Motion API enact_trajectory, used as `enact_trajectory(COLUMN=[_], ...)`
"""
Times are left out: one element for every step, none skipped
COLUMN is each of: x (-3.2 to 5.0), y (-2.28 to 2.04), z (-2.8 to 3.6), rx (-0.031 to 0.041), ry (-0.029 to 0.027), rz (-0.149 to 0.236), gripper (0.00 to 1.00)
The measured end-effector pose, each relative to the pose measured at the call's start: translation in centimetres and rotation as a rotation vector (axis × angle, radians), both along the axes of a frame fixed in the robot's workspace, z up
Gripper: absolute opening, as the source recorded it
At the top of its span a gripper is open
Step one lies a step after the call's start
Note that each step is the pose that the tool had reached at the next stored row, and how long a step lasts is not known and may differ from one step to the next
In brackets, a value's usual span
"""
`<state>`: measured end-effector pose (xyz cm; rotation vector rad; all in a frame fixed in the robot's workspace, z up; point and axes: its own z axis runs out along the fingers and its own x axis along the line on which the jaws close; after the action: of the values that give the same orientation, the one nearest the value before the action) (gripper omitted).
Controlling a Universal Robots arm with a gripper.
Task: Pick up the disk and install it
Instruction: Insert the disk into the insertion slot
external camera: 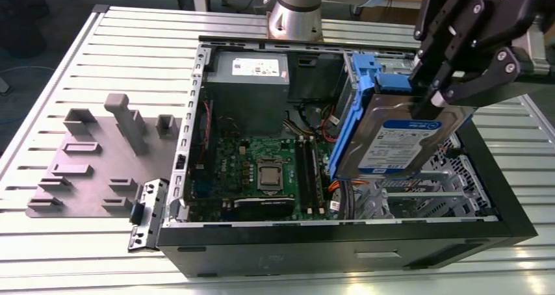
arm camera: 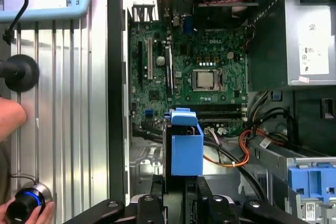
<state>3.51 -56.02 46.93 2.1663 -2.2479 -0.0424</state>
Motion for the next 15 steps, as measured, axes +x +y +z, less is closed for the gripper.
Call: enact_trajectory(x=[0.27, 0.53, 0.79, 1.07, 1.34, 1.61, 1.89, 2.16, 2.43, 2.69, 2.82, 2.84, 2.84, 2.85, 2.87], y=[0.00, 0.00, 0.00, 0.00, 0.00, 0.00, 0.00, 0.00, 0.00, 0.00, 0.01, 0.01, 0.01, 0.00, 0.00], z=[0.00, -0.01, -0.01, -0.01, -0.01, -0.02, -0.02, -0.01, -0.01, -0.01, -0.01, -0.01, -0.02, -0.02, -0.02], rx=[0.0000, 0.0000, 0.0000, 0.0000, 0.0000, 0.0001, 0.0001, 0.0000, 0.0000, 0.0000, -0.0001, 0.0000, 0.0000, 0.0001, 0.0000], ry=[0.0000, 0.0000, 0.0000, 0.0000, 0.0001, 0.0001, 0.0000, 0.0001, 0.0002, 0.0001, 0.0002, 0.0001, 0.0002, 0.0002, 0.0001], rz=[0.000, 0.000, 0.000, 0.000, 0.000, 0.000, 0.000, 0.000, 0.000, 0.000, 0.000, 0.000, 0.000, 0.000, 0.000], gripper=[0.35, 0.35, 0.35, 0.35, 0.35, 0.35, 0.35, 0.35, 0.35, 0.35, 0.35, 0.35, 0.35, 0.35, 0.35])
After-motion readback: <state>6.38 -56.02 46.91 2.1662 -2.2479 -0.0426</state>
